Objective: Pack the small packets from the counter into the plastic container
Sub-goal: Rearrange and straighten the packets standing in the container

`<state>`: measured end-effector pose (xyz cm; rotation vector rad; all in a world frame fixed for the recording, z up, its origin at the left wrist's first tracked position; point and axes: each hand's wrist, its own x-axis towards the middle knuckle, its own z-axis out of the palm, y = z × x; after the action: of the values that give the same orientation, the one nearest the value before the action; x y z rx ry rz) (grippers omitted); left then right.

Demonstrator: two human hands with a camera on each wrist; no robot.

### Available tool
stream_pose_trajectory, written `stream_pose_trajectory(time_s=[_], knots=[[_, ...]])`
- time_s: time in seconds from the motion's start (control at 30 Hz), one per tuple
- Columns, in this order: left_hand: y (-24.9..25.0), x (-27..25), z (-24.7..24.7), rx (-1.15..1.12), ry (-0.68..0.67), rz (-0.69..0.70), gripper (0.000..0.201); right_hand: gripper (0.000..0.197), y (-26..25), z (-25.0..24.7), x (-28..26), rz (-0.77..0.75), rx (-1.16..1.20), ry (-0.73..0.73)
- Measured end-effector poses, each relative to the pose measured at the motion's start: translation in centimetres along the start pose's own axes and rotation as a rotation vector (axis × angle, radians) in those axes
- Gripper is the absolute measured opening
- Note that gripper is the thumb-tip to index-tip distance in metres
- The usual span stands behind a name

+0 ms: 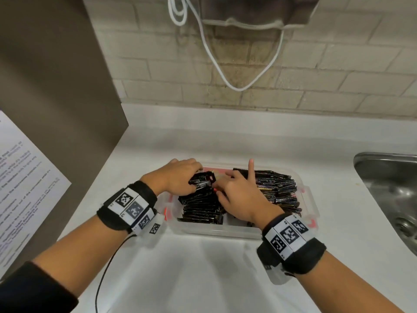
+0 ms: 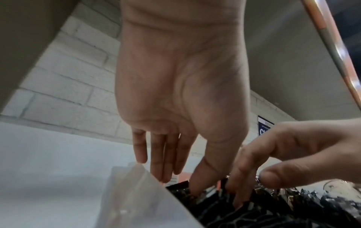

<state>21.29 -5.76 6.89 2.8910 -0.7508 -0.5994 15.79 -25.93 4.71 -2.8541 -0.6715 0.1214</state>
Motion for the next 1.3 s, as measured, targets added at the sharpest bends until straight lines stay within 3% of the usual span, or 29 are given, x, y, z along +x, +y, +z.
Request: stream_pose_trajectory(time_s=[0.23,0.47,0.6,0.8,0.93,1.07,1.3], knots=[[0.0,1.2,0.7,-0.034,-0.063,0.024,0.052,0.029,0.0,-0.1,1.4,0.019,0.023,-0.06],[0.3,2.9,0.6,-0.006,-0.188,0.072,0.03,0.017,0.6,-0.3,1.6,0.055,0.042,-0.091],[0.7,3.5,0.9,0.018,-0.311,0.048,0.057,0.021,0.8,-0.3,1.4,0.044,0.026,-0.128],[0.4,3.8,1.4,-0.039,-0.263,0.084,0.059,0.026,1.0,-0.2,1.4,0.049,0.04,-0.119],[0.4,3.9,1.3,0.003,-0.231,0.134,0.036,0.03,1.1,-0.3,1.4,0.044,0.054,-0.126],[0.2,3.7,1.2,0.031,-0.158,0.163,0.036,0.031,1.1,-0.5,1.1,0.047,0.088,-0.114],[-0.7,2.6,-0.4,-0.153,0.126,0.193,0.021,0.026,2.0,-1.5,1.1,0.083,0.339,0.135]])
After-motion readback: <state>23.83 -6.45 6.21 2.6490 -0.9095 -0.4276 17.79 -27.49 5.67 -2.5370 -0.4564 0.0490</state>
